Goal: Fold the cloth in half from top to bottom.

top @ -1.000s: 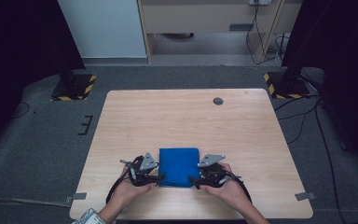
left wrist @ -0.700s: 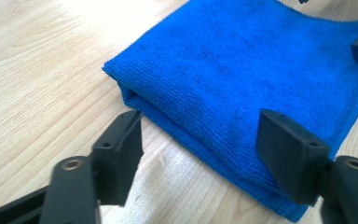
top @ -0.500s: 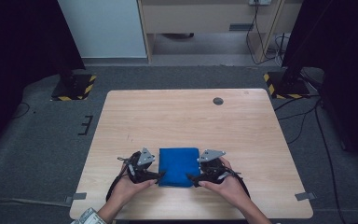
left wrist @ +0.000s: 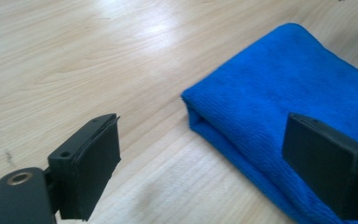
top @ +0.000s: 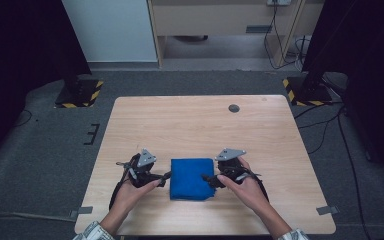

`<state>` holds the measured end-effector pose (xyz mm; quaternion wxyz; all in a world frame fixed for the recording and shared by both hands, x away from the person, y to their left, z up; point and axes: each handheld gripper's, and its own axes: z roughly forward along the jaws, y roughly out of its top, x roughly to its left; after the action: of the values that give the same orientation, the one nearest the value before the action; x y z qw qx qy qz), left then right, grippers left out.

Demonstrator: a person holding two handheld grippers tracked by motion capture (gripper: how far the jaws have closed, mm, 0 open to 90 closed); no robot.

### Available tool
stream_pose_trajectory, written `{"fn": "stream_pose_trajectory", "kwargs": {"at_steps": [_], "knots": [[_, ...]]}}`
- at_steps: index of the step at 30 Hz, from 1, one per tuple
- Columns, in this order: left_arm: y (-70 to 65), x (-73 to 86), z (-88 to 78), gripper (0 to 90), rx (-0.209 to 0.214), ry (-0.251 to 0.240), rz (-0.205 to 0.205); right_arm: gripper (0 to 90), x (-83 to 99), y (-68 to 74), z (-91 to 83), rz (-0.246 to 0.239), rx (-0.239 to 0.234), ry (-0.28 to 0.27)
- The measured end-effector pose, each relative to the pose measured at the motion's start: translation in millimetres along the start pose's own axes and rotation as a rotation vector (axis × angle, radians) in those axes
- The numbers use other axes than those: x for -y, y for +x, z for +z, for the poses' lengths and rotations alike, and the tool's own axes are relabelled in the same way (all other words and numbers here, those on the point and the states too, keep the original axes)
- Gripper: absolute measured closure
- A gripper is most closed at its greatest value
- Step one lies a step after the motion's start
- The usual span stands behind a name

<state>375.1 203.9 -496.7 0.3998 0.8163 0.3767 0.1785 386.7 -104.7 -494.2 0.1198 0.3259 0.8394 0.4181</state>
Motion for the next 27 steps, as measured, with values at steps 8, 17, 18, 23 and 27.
{"fn": "stream_pose_trajectory", "kwargs": {"at_steps": [8,17,18,23,27], "knots": [[17.8,2.5,-3.3,8.0,-0.046,-0.002,-0.04,9.8,-7.1,-17.8,-10.4,0.006,0.054,-0.02],[39.3,11.5,-11.8,7.0,-0.103,-0.004,-0.079,9.9,6.2,-48.6,-37.1,0.057,0.133,-0.058],[39.3,11.5,-11.8,7.0,-0.103,-0.004,-0.079,9.9,6.2,-48.6,-37.1,0.057,0.133,-0.058],[50.7,15.5,-14.9,7.0,-0.15,-0.002,-0.098,9.9,23.2,-70.8,-55.3,0.112,0.193,-0.077],[53.8,17.4,-14.7,7.1,-0.161,0.013,-0.104,9.9,33.6,-81.9,-63.1,0.149,0.219,-0.086]]}}
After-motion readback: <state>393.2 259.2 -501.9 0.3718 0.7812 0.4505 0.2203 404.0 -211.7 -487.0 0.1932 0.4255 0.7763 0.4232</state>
